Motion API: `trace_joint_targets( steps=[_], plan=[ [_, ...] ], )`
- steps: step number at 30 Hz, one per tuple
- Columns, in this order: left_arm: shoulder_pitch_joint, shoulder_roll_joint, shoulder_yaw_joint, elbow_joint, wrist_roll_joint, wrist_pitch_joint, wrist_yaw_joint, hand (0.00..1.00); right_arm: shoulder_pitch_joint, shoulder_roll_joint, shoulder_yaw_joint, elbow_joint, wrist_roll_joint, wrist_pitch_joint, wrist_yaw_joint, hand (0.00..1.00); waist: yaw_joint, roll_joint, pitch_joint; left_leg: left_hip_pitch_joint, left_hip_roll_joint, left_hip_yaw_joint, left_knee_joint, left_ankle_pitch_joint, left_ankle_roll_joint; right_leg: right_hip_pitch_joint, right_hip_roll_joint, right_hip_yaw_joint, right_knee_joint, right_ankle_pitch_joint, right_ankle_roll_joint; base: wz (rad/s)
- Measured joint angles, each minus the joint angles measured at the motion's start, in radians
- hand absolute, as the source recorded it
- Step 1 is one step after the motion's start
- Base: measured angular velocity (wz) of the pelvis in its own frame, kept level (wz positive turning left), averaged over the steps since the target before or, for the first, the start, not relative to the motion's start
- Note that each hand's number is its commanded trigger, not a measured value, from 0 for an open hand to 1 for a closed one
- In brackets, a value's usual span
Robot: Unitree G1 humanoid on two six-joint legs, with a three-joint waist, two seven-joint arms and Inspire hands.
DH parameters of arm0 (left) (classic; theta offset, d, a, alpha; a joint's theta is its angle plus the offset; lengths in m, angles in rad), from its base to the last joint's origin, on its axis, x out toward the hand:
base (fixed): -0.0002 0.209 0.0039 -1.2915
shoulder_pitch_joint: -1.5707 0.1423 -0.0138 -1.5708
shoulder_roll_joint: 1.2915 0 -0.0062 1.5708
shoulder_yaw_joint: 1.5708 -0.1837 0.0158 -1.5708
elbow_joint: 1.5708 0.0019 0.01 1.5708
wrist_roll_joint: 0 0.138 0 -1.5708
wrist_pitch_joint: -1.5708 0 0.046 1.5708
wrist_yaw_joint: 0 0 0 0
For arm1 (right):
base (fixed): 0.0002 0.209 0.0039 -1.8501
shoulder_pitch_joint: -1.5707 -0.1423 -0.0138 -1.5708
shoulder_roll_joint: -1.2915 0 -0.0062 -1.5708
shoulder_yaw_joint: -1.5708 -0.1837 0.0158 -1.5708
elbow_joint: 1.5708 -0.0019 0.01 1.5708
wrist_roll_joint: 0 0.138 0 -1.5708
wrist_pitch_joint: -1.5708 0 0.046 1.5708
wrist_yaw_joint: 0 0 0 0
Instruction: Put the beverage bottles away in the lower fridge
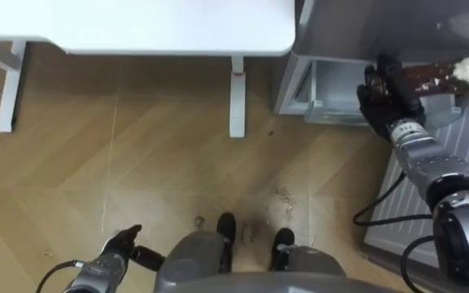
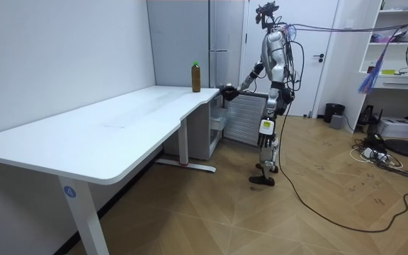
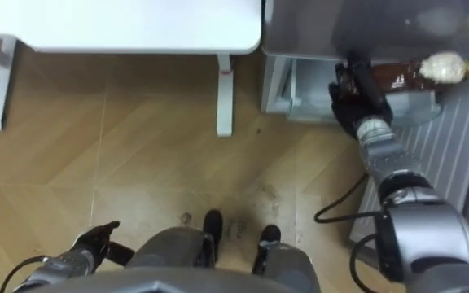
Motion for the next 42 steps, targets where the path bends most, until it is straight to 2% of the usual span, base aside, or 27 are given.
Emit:
trace_joint_targets(
  steps=[3, 5, 7, 11, 13, 19, 23, 26, 31, 38, 39, 40, 41, 42],
  plan=[
    [-0.001, 0.001, 0.000, 0.016, -0.008, 0.006, 0.002, 0.00, -0.020, -0.020, -0.008, 0.000, -0.002, 0.013, -0.022, 1.00, 0.007, -0.002, 0.0010, -0.036, -0.004, -0.003, 0.001, 0.014, 0.001, -0.049, -0.008, 0.000, 0.030, 0.000, 0.000, 0.00],
    [-0.005, 0.003, 0.000, 0.016, -0.014, 0.009, 0.010, 0.00, -0.045, -0.033, -0.013, 0.000, 0.000, 0.013, -0.048, 1.00, 0.022, -0.012, 0.0085, -0.072, -0.005, 0.010, 0.002, 0.028, 0.001, -0.102, -0.016, 0.004, 0.061, 0.000, -0.004, -0.06],
    [-0.008, 0.004, -0.001, 0.017, -0.045, 0.010, 0.022, 0.00, -0.067, -0.034, -0.015, 0.000, 0.001, 0.013, -0.072, 1.00, 0.021, -0.017, 0.0113, -0.101, -0.005, 0.014, 0.008, 0.037, 0.001, -0.135, -0.019, 0.001, 0.076, 0.002, -0.009, 0.00],
    [-0.013, 0.006, -0.002, 0.016, -0.126, 0.005, 0.027, 0.00, -0.096, -0.041, -0.026, 0.000, 0.015, 0.012, -0.111, 1.00, 0.023, -0.017, 0.0125, -0.141, -0.011, 0.010, 0.006, 0.059, 0.001, -0.185, -0.030, -0.004, 0.095, 0.000, -0.012, 0.04],
    [-0.015, 0.007, -0.002, 0.016, -0.130, 0.002, 0.028, 0.00, -0.100, -0.043, -0.041, 0.002, 0.038, 0.010, -0.129, 1.00, 0.036, -0.018, 0.0131, -0.151, -0.012, 0.011, 0.003, 0.065, 0.001, -0.201, -0.032, -0.003, 0.099, 0.000, -0.012, 0.03],
    [-0.015, 0.007, -0.006, 0.014, -0.175, -0.009, 0.030, 0.00, -0.110, -0.044, -0.043, 0.002, 0.045, 0.008, -0.189, 1.00, 0.052, -0.012, 0.0154, -0.166, -0.015, 0.010, 0.001, 0.067, 0.001, -0.212, -0.037, -0.012, 0.109, -0.004, -0.013, 0.06],
    [-0.015, 0.003, -0.015, 0.014, -0.184, -0.017, 0.041, 0.00, -0.117, -0.044, -0.067, 0.016, 0.079, 0.006, -0.214, 1.00, 0.068, -0.008, 0.0175, -0.176, -0.012, 0.038, 0.000, 0.067, 0.003, -0.223, -0.039, -0.004, 0.114, -0.005, -0.011, 0.02],
    [-0.020, 0.000, -0.023, 0.015, -0.184, -0.017, 0.041, 0.00, -0.141, -0.044, -0.091, 0.016, 0.097, -0.003, -0.240, 1.00, 0.079, 0.004, 0.0247, -0.193, -0.013, 0.049, 0.001, 0.069, 0.007, -0.244, -0.046, -0.006, 0.128, -0.008, -0.010, 0.03],
    [-0.020, -0.001, -0.023, 0.016, -0.185, -0.013, 0.046, 0.00, -0.159, -0.045, -0.111, 0.016, 0.110, -0.011, -0.261, 1.00, 0.096, 0.008, 0.0251, -0.216, -0.016, 0.052, 0.006, 0.070, 0.009, -0.276, -0.050, -0.001, 0.154, -0.017, -0.012, 0.02],
    [-0.021, -0.003, -0.023, 0.016, -0.184, -0.008, 0.049, 0.00, -0.184, -0.054, -0.111, 0.016, 0.110, -0.013, -0.291, 0.99, 0.101, 0.009, 0.0245, -0.237, -0.019, 0.053, 0.016, 0.071, 0.009, -0.302, -0.064, -0.005, 0.182, -0.031, -0.014, 0.05],
    [-0.022, -0.003, -0.023, 0.016, -0.184, -0.008, 0.050, 0.00, -0.185, -0.055, -0.111, 0.016, 0.110, -0.014, -0.292, 0.89, 0.101, 0.009, 0.0246, -0.241, -0.019, 0.053, 0.018, 0.071, 0.009, -0.305, -0.064, -0.005, 0.182, -0.031, -0.014, 0.00],
    [-0.022, -0.004, -0.023, 0.016, -0.183, -0.007, 0.050, 0.00, -0.190, -0.059, -0.111, 0.016, 0.109, -0.015, -0.294, 0.55, 0.102, 0.009, 0.0245, -0.246, -0.019, 0.054, 0.018, 0.071, 0.009, -0.310, -0.064, -0.005, 0.182, -0.031, -0.014, 0.00],
    [-0.022, -0.004, -0.023, 0.016, -0.183, -0.007, 0.050, 0.00, -0.194, -0.065, -0.110, 0.016, 0.109, -0.015, -0.299, 0.05, 0.103, 0.009, 0.0244, -0.248, -0.018, 0.055, 0.020, 0.071, 0.009, -0.312, -0.063, -0.005, 0.182, -0.031, -0.014, 0.00],
    [-0.022, -0.003, -0.023, 0.016, -0.183, -0.006, 0.050, 0.00, -0.195, -0.067, -0.110, 0.016, 0.109, -0.015, -0.304, 0.00, 0.104, 0.009, 0.0244, -0.248, -0.018, 0.055, 0.020, 0.071, 0.009, -0.312, -0.063, -0.005, 0.182, -0.031, -0.014, 0.00]
  ],
)
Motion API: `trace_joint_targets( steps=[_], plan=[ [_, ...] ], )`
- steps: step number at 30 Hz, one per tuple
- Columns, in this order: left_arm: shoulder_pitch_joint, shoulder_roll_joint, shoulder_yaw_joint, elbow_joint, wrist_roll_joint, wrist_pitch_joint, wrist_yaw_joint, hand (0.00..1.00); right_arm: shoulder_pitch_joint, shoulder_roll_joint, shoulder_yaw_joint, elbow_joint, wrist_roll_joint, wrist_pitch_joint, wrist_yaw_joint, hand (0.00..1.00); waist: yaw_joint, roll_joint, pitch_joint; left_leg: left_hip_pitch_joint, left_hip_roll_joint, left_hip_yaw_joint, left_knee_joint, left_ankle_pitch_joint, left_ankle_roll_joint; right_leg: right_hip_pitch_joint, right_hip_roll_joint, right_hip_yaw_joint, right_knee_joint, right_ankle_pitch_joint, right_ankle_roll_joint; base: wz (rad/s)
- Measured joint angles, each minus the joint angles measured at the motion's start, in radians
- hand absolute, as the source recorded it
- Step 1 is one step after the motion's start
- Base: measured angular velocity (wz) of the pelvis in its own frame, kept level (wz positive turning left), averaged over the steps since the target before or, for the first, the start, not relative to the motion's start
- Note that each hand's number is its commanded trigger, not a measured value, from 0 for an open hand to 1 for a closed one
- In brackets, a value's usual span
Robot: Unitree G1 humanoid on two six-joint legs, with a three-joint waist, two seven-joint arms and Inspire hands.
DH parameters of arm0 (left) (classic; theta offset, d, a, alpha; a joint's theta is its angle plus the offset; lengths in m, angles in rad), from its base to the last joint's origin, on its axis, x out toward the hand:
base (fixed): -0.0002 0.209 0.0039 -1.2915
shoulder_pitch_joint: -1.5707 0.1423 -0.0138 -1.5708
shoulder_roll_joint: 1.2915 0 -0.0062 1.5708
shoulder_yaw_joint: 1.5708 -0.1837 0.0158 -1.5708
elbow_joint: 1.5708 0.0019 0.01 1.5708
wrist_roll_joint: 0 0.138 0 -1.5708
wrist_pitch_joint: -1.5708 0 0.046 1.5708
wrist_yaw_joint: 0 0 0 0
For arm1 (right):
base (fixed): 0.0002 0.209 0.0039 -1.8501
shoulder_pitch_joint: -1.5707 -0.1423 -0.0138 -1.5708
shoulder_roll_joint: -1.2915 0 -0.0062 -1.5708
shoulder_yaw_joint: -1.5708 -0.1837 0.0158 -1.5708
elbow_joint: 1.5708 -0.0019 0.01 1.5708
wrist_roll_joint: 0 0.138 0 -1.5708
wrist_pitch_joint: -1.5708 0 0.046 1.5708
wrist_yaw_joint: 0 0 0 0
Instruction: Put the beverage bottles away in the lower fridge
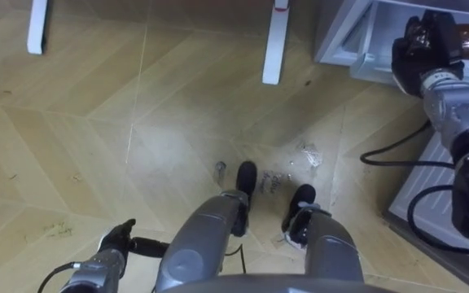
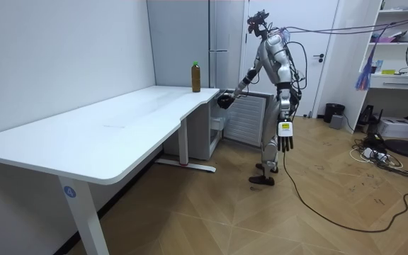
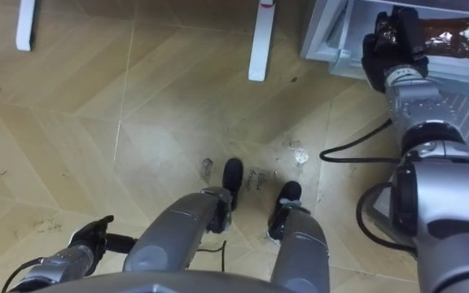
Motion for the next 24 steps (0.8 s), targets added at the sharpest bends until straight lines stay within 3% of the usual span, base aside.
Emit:
trace_joint_targets(
  steps=[18, 24],
  plan=[
    [0.003, 0.007, -0.025, 0.000, 0.002, 0.001, -0.004, 0.00, -0.007, -0.005, 0.006, 0.030, -0.027, 0.002, -0.012, 0.00, 0.018, 0.000, -0.0008, 0.007, 0.002, 0.010, 0.005, 0.000, 0.001, 0.003, 0.001, 0.002, 0.011, 0.002, -0.003, 0.00],
    [0.003, 0.012, -0.035, -0.002, 0.010, -0.001, -0.005, 0.00, -0.012, -0.031, 0.066, 0.027, -0.035, -0.003, -0.001, 0.00, 0.020, -0.002, -0.0021, 0.012, 0.002, 0.016, 0.007, 0.001, 0.002, 0.009, -0.001, 0.002, 0.012, 0.002, -0.002, 0.00]
  ],
)
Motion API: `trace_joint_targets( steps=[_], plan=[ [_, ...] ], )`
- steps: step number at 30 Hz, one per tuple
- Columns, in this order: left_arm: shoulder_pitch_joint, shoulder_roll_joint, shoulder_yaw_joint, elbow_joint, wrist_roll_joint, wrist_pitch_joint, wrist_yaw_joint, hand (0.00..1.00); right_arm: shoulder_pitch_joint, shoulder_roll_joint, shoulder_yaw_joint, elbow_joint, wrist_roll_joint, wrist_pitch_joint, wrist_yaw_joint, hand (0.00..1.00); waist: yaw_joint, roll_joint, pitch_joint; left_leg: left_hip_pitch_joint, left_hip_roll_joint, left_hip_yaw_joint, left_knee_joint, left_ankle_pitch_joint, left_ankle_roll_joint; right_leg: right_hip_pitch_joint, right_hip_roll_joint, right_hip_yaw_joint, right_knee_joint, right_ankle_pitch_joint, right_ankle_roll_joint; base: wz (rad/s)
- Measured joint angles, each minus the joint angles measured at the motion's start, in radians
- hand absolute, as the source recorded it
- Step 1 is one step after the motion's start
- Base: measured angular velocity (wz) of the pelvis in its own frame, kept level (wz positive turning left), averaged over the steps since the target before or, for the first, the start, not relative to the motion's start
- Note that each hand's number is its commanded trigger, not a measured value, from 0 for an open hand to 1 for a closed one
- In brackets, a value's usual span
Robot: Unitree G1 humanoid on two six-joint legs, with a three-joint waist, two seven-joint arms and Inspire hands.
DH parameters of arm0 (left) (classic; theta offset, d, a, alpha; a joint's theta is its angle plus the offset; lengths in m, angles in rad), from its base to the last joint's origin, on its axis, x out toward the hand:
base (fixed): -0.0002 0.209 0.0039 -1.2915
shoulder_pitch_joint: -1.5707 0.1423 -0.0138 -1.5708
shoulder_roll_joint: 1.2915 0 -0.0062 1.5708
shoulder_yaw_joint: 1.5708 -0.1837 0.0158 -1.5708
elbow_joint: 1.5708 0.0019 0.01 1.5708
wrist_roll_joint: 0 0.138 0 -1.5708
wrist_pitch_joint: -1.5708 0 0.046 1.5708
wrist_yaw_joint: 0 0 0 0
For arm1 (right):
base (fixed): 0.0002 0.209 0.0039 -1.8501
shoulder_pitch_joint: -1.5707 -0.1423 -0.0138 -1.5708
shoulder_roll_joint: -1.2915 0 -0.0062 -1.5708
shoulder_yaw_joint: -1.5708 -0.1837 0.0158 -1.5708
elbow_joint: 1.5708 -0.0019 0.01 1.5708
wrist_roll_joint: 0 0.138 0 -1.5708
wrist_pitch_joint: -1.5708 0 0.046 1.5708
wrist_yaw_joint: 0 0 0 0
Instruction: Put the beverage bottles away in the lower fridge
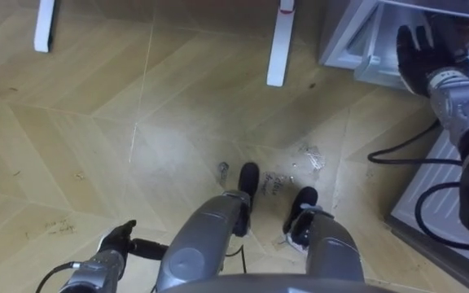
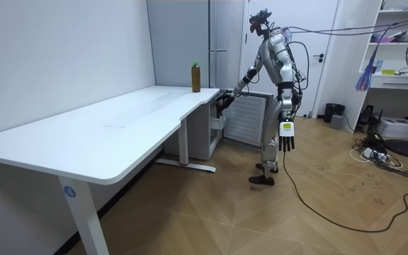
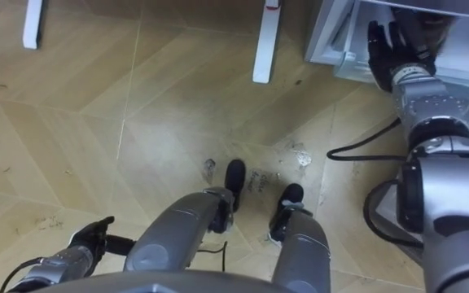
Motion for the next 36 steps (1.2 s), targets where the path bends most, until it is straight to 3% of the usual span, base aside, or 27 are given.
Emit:
trace_joint_targets(
  steps=[12, 16, 28, 36],
  plan=[
    [0.000, 0.014, -0.041, -0.001, 0.018, -0.001, -0.005, 0.00, 0.000, -0.004, 0.014, -0.001, 0.000, -0.006, 0.004, 0.00, 0.001, -0.010, -0.0032, 0.010, 0.005, 0.010, 0.010, 0.002, 0.002, 0.008, -0.002, 0.000, 0.004, 0.004, -0.004, -0.01],
    [0.000, 0.020, -0.041, -0.001, 0.018, -0.001, -0.005, 0.00, 0.005, -0.004, 0.014, 0.000, 0.000, -0.006, 0.002, 0.00, 0.000, -0.019, -0.0083, 0.010, 0.007, 0.013, 0.011, 0.003, 0.002, 0.008, -0.002, -0.001, 0.004, 0.005, -0.005, 0.00],
    [0.004, 0.022, -0.040, 0.000, 0.029, 0.000, -0.027, 0.00, 0.012, -0.004, 0.013, 0.003, -0.024, -0.006, 0.004, 0.00, 0.001, -0.018, -0.0095, 0.025, 0.012, 0.004, 0.012, 0.004, 0.004, 0.036, 0.009, -0.007, -0.018, 0.014, -0.004, 0.00],
    [0.005, 0.021, -0.020, -0.004, 0.028, -0.001, -0.030, 0.00, 0.021, -0.003, 0.013, 0.029, -0.048, -0.006, 0.032, 0.00, -0.023, -0.018, -0.0096, 0.044, 0.011, 0.000, 0.010, 0.004, 0.004, 0.064, 0.004, -0.028, -0.022, 0.010, -0.003, 0.07]
  ],
)
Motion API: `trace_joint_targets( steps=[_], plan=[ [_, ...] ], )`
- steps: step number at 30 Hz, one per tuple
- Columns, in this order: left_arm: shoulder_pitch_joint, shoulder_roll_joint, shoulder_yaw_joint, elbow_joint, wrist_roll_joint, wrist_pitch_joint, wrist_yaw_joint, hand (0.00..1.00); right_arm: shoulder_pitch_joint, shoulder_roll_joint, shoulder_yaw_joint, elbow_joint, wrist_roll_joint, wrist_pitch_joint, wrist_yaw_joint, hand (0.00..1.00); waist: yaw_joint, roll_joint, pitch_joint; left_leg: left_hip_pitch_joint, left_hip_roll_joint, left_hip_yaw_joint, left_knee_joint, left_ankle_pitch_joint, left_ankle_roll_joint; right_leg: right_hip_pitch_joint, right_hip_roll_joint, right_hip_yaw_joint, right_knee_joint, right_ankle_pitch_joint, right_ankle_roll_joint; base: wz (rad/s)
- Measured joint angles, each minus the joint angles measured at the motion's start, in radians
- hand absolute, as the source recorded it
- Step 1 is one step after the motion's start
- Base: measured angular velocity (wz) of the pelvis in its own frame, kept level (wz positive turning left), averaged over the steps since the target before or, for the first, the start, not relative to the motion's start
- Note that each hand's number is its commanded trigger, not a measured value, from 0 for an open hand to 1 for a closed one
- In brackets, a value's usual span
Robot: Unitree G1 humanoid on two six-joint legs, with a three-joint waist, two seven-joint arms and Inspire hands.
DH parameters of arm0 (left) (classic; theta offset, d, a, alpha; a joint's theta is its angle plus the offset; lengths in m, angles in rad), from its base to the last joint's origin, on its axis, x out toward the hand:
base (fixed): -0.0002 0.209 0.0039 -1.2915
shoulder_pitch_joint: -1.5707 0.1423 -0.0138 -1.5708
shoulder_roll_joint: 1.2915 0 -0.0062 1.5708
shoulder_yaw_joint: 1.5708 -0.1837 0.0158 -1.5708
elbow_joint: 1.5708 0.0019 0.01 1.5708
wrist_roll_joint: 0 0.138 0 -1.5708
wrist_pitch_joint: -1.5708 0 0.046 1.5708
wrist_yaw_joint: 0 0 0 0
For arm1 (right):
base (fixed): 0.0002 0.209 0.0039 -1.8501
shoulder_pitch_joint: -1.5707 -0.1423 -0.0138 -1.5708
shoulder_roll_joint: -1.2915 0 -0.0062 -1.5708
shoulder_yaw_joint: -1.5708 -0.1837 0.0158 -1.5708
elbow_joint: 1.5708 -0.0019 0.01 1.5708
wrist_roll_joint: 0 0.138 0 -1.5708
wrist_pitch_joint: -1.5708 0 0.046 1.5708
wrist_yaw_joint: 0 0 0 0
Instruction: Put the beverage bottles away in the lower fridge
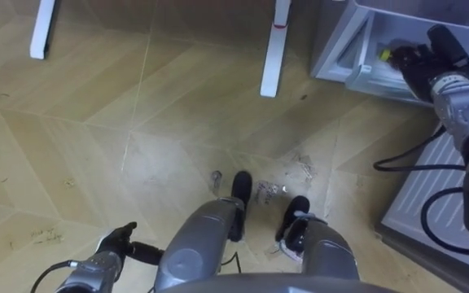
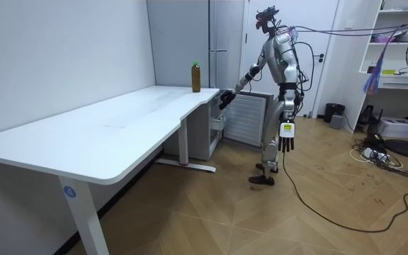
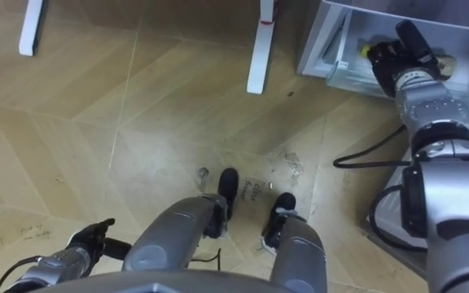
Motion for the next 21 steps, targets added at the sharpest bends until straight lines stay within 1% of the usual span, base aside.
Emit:
trace_joint_targets(
  steps=[3, 5, 6, 8, 12, 14, 15, 16, 17, 18, 20, 21],
  plan=[
    [-0.001, 0.000, 0.008, -0.007, -0.006, 0.001, 0.000, 0.00, 0.016, 0.000, 0.000, 0.005, -0.024, 0.000, 0.036, 0.00, -0.007, 0.000, -0.0001, 0.015, 0.002, -0.001, -0.001, 0.000, 0.000, 0.022, 0.004, 0.000, -0.011, 0.000, 0.001, 0.02],
    [-0.004, 0.000, 0.019, -0.009, -0.005, 0.001, 0.000, 0.00, 0.029, -0.001, -0.001, 0.005, -0.061, 0.001, 0.075, 0.00, -0.021, 0.001, -0.0008, 0.025, 0.006, 0.000, -0.002, -0.001, 0.000, 0.039, 0.014, 0.003, -0.027, 0.003, 0.003, 0.04],
    [-0.004, 0.000, 0.021, -0.008, -0.005, 0.001, 0.000, 0.00, 0.030, -0.002, -0.001, 0.009, -0.066, 0.002, 0.084, 0.00, -0.022, 0.001, -0.0009, 0.029, 0.007, -0.001, -0.003, -0.001, 0.000, 0.045, 0.015, 0.001, -0.031, 0.004, 0.003, 0.00],
    [-0.006, 0.000, 0.027, -0.006, -0.004, 0.003, -0.015, 0.00, 0.042, -0.007, -0.001, 0.045, -0.075, 0.011, 0.113, 0.00, -0.024, 0.002, -0.0014, 0.058, 0.008, -0.002, -0.014, -0.001, 0.000, 0.076, 0.019, 0.000, -0.048, 0.008, 0.004, 0.00],
    [-0.006, 0.000, 0.036, -0.013, -0.005, 0.002, -0.027, 0.00, 0.075, -0.020, -0.001, 0.047, -0.079, 0.014, 0.155, 0.00, -0.032, 0.005, -0.0046, 0.089, 0.007, -0.006, -0.029, -0.001, 0.000, 0.110, 0.023, -0.002, -0.071, 0.014, 0.009, -0.01],
    [-0.006, 0.000, 0.037, -0.017, -0.004, 0.002, -0.036, 0.00, 0.096, -0.029, -0.002, 0.048, -0.093, 0.014, 0.174, 0.00, -0.034, 0.011, -0.0081, 0.096, 0.010, -0.007, -0.031, -0.001, 0.000, 0.125, 0.029, -0.003, -0.090, 0.022, 0.011, -0.02],
    [-0.006, -0.001, 0.037, -0.017, -0.002, 0.002, -0.039, 0.00, 0.114, -0.031, -0.002, 0.049, -0.106, 0.014, 0.184, 0.00, -0.037, 0.017, -0.0153, 0.099, 0.011, -0.010, -0.031, -0.001, 0.000, 0.134, 0.031, -0.006, -0.101, 0.026, 0.011, 0.00],
    [-0.006, 0.000, 0.038, -0.017, -0.001, 0.002, -0.040, 0.00, 0.131, -0.031, -0.002, 0.055, -0.122, 0.014, 0.190, 0.00, -0.040, 0.019, -0.0168, 0.114, 0.009, -0.009, -0.037, -0.002, 0.001, 0.147, 0.031, -0.006, -0.105, 0.026, 0.012, 0.00],
    [-0.004, 0.001, 0.039, -0.015, -0.001, 0.001, -0.043, 0.00, 0.149, -0.031, -0.002, 0.068, -0.138, 0.014, 0.191, 0.00, -0.042, 0.026, -0.0209, 0.129, 0.009, -0.013, -0.043, -0.002, 0.001, 0.166, 0.033, -0.012, -0.119, 0.028, 0.014, 0.00],
    [-0.003, 0.002, 0.039, -0.015, -0.002, 0.001, -0.046, 0.00, 0.158, -0.031, -0.002, 0.072, -0.147, 0.014, 0.192, 0.00, -0.043, 0.028, -0.0220, 0.141, 0.008, -0.014, -0.051, -0.002, 0.001, 0.177, 0.033, -0.013, -0.124, 0.029, 0.015, 0.00],
    [0.007, 0.002, 0.057, -0.015, -0.001, -0.001, -0.062, 0.00, 0.201, -0.029, -0.002, 0.083, -0.187, 0.014, 0.208, 0.00, -0.053, 0.037, -0.0294, 0.174, 0.008, -0.022, -0.068, -0.002, 0.000, 0.219, 0.039, -0.019, -0.157, 0.035, 0.019, 0.06],
    [0.009, 0.003, 0.059, -0.015, -0.001, -0.001, -0.063, 0.00, 0.214, -0.029, -0.002, 0.084, -0.197, 0.014, 0.214, 0.00, -0.058, 0.041, -0.0318, 0.179, 0.007, -0.026, -0.069, -0.002, 0.000, 0.231, 0.041, -0.026, -0.167, 0.037, 0.020, 0.12]
  ],
)
